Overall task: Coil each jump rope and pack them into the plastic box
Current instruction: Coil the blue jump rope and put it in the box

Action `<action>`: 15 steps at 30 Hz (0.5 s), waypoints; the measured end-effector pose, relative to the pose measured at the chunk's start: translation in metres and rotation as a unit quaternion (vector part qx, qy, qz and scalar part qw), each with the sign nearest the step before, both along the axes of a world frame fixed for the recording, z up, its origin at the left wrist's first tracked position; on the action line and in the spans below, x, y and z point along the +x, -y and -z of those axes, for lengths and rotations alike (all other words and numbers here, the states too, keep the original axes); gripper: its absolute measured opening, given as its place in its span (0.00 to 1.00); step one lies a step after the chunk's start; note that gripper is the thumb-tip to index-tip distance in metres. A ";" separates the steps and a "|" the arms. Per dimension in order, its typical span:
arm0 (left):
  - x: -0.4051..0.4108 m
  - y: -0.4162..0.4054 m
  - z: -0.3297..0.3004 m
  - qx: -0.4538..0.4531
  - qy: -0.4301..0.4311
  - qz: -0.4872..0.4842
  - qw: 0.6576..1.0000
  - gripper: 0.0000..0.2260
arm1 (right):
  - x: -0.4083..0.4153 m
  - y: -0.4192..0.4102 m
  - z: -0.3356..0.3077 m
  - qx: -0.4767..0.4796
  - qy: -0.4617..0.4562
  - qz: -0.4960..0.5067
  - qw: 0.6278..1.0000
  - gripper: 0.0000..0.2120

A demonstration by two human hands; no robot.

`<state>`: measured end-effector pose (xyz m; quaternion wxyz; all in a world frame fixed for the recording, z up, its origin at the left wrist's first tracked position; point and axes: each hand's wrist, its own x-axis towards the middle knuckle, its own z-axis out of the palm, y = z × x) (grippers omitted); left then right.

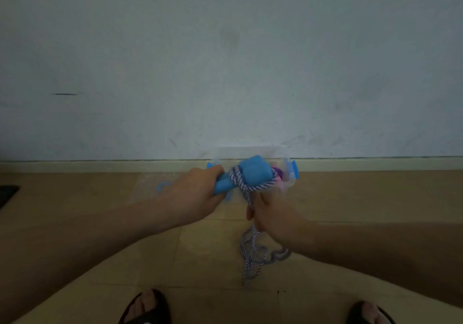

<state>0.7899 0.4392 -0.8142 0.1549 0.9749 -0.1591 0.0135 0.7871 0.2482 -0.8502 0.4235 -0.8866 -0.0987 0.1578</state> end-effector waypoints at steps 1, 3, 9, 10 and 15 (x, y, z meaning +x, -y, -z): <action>0.004 -0.004 0.004 -0.005 -0.015 -0.029 0.999 0.07 | -0.007 -0.004 -0.005 -0.023 0.016 -0.024 0.999 0.20; 0.008 -0.009 0.010 0.007 -0.043 -0.069 0.997 0.07 | -0.019 -0.012 -0.012 -0.092 0.078 -0.088 0.989 0.19; 0.003 -0.012 0.014 0.139 -0.063 -0.071 0.986 0.05 | -0.020 -0.031 -0.046 -0.186 0.190 -0.216 0.940 0.18; 0.003 -0.014 0.015 0.159 -0.064 -0.063 0.983 0.05 | -0.014 -0.031 -0.055 -0.194 0.201 -0.215 0.936 0.18; -0.007 -0.007 0.009 0.210 -0.016 0.011 0.977 0.07 | 0.027 -0.016 -0.073 -0.167 0.277 -0.172 0.931 0.23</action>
